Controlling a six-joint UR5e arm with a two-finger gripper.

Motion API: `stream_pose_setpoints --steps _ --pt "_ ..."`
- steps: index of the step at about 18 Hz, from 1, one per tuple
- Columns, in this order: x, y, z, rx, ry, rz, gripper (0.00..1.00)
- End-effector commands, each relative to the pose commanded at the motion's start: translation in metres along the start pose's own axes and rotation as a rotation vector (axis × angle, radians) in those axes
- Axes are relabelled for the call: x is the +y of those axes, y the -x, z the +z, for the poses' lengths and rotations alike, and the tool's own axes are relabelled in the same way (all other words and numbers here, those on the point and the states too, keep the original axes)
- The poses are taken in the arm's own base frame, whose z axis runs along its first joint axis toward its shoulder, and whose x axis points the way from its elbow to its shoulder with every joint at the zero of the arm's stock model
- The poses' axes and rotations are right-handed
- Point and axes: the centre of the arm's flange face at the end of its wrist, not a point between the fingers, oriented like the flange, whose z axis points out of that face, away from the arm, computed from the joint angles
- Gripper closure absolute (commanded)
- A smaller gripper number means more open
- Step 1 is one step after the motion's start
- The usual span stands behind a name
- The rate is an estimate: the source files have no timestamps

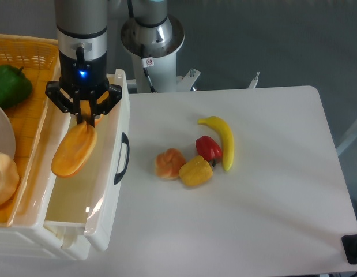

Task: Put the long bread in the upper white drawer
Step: 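Lower the long bread into the drawer, laying it lengthwise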

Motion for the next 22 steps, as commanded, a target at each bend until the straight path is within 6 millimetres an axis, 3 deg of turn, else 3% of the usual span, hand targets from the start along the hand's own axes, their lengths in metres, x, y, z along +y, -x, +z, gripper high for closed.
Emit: stream_pose_setpoints --steps 12,22 --pt "-0.002 -0.001 -0.004 -0.001 -0.038 0.008 0.48" --pt "0.000 -0.002 0.008 0.004 -0.034 0.013 0.44"
